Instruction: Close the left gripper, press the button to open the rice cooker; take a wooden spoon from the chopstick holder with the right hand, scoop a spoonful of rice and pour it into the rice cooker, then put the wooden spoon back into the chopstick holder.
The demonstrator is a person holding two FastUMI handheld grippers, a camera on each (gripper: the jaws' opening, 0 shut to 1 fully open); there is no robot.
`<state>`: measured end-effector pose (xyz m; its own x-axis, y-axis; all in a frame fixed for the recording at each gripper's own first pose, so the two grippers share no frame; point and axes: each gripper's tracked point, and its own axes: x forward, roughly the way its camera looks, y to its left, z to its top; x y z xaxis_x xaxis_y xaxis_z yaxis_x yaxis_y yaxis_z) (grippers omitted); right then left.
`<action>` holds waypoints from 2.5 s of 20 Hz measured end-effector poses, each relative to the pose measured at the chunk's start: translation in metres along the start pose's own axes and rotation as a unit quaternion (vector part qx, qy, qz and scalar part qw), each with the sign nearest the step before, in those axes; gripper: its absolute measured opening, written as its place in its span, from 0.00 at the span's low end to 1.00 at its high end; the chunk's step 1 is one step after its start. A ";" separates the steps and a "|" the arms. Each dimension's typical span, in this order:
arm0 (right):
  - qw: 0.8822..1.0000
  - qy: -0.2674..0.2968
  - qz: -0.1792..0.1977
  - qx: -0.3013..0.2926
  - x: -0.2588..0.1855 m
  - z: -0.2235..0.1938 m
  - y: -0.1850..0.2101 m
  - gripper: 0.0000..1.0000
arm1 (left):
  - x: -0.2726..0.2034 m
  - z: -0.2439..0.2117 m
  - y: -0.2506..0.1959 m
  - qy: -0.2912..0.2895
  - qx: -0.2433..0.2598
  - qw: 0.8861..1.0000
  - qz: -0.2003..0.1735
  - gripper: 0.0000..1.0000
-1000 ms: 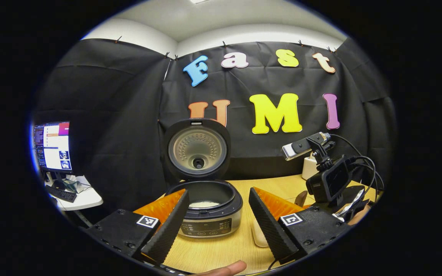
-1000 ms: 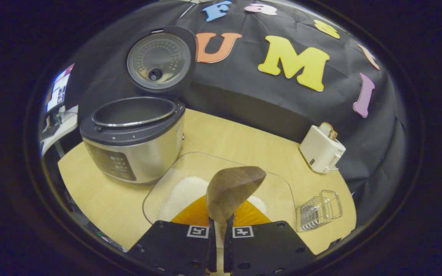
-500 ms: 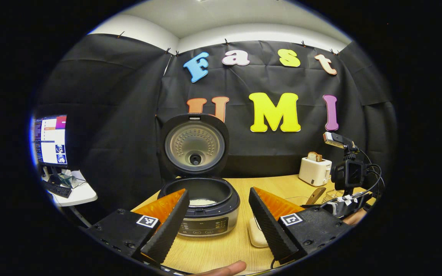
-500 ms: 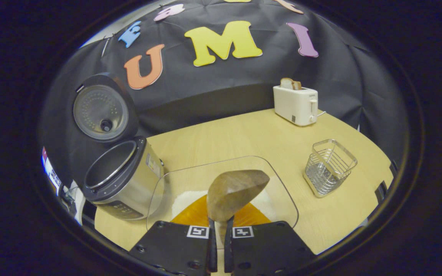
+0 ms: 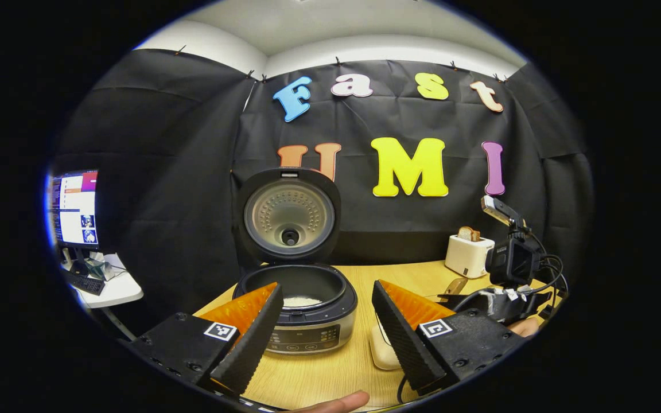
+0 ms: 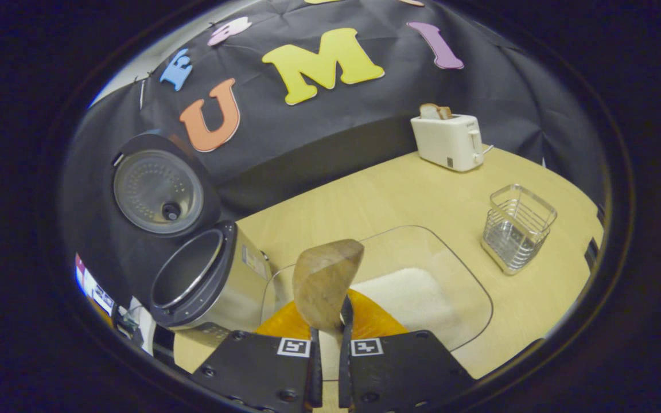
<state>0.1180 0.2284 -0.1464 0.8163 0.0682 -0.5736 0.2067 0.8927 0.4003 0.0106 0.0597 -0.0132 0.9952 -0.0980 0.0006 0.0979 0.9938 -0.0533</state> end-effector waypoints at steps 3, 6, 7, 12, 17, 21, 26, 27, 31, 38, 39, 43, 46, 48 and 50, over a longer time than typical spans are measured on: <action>0.997 0.039 0.029 0.062 0.002 -0.008 0.000 0.06 | 0.001 0.000 0.001 -0.001 -0.004 1.000 -0.001 0.99; 0.986 0.082 0.057 0.130 0.008 -0.015 -0.005 0.05 | 0.003 -0.002 -0.001 0.003 -0.005 1.000 -0.003 0.99; 0.982 0.091 0.065 0.149 0.009 -0.016 -0.006 0.05 | 0.003 -0.003 0.001 0.004 -0.005 1.000 -0.002 0.99; 0.975 0.103 0.087 0.179 0.011 -0.004 -0.018 0.05 | 0.005 -0.006 0.006 0.009 -0.009 1.000 0.004 0.99; 0.980 0.090 0.089 0.152 0.024 0.010 -0.034 0.06 | 0.007 -0.010 0.005 0.015 -0.014 1.000 0.004 0.99; 0.982 0.077 0.089 0.146 0.038 0.028 -0.049 0.03 | 0.009 -0.012 -0.002 0.017 -0.011 1.000 -0.001 0.99; 0.962 0.110 0.136 0.210 0.030 0.030 -0.043 0.05 | 0.013 -0.016 -0.008 0.023 -0.002 1.000 -0.005 0.96; 0.955 0.120 0.147 0.226 0.027 0.030 -0.041 0.05 | 0.013 -0.017 -0.007 0.024 -0.001 1.000 -0.003 0.96; 0.943 0.118 0.177 0.256 0.009 0.041 -0.036 0.05 | 0.014 -0.017 -0.007 0.023 -0.001 1.000 -0.001 0.99; 0.931 0.078 0.215 0.286 -0.035 0.088 -0.026 0.04 | 0.013 -0.017 0.001 0.025 -0.006 1.000 0.003 0.99; 0.929 0.078 0.221 0.287 -0.039 0.091 -0.023 0.05 | 0.013 -0.015 0.002 0.022 -0.008 1.000 0.000 1.00; 0.912 0.103 0.247 0.309 -0.050 0.096 -0.005 0.05 | 0.008 -0.011 0.009 0.017 -0.019 1.000 -0.002 1.00; 0.913 0.103 0.251 0.303 -0.051 0.105 0.009 0.05 | 0.005 -0.008 0.012 0.013 -0.032 0.999 -0.008 0.99; 0.916 0.096 0.245 0.303 -0.052 0.110 0.018 0.05 | 0.003 -0.008 0.017 0.014 -0.028 0.999 -0.007 0.96; 0.919 0.087 0.243 0.298 -0.052 0.119 0.031 0.05 | 0.002 -0.009 0.020 0.014 -0.024 1.000 -0.006 0.99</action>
<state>0.1461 0.1994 -0.0186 0.8021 0.5112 -0.3088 0.1418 0.3393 0.9300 0.0147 0.0784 -0.0229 0.9933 -0.1130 -0.0254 0.1098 0.9887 -0.1022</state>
